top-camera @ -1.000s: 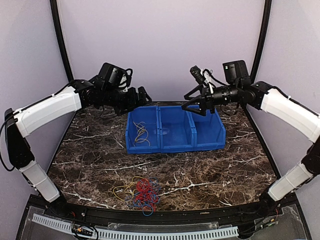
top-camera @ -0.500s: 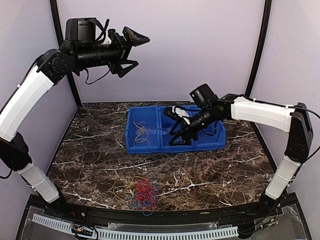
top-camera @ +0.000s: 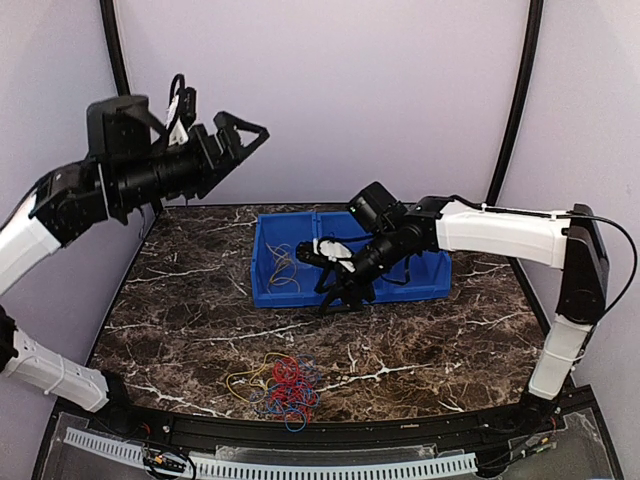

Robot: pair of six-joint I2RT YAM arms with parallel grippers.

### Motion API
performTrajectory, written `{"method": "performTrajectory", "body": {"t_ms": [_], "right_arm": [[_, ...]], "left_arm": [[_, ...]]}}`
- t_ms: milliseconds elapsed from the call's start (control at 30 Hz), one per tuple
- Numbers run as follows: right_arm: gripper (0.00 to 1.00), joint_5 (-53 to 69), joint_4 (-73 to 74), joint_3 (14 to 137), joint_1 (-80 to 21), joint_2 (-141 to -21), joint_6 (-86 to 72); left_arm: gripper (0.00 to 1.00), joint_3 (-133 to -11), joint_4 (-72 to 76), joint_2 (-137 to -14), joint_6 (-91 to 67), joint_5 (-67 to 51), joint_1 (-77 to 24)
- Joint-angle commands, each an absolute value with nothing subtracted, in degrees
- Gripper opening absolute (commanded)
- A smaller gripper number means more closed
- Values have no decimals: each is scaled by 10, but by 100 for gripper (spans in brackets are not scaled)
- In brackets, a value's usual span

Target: Untangle the cables

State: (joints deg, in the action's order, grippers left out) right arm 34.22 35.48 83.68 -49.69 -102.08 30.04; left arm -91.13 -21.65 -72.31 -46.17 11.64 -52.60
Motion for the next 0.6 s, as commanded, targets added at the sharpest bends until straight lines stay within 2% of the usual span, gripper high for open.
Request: {"method": "performTrajectory", "body": {"t_ms": [0,100,167,233,400,567], "right_arm": [[57,346,351,858,-524,-1049,312],[53,346,352,875,-550,-1082,301],[51,339,354,894,-569,-1111,287],[47,340,356,918,-585,-1142,271],[36,336,362,989,-599,-1229,214],[34,326,385,1056,-604,-1294,188]], "left_arm": [[99,-643,-56,-579,-298,324,-520],[99,-517,-84,-500,-264,453,-495],[99,-467,-110,-466,-271,478,-488],[97,-425,-123,-433,-287,448,-487],[74,-348,-125,-362,-329,338,-485],[65,-345,-161,-395,-355,262,-483]]}}
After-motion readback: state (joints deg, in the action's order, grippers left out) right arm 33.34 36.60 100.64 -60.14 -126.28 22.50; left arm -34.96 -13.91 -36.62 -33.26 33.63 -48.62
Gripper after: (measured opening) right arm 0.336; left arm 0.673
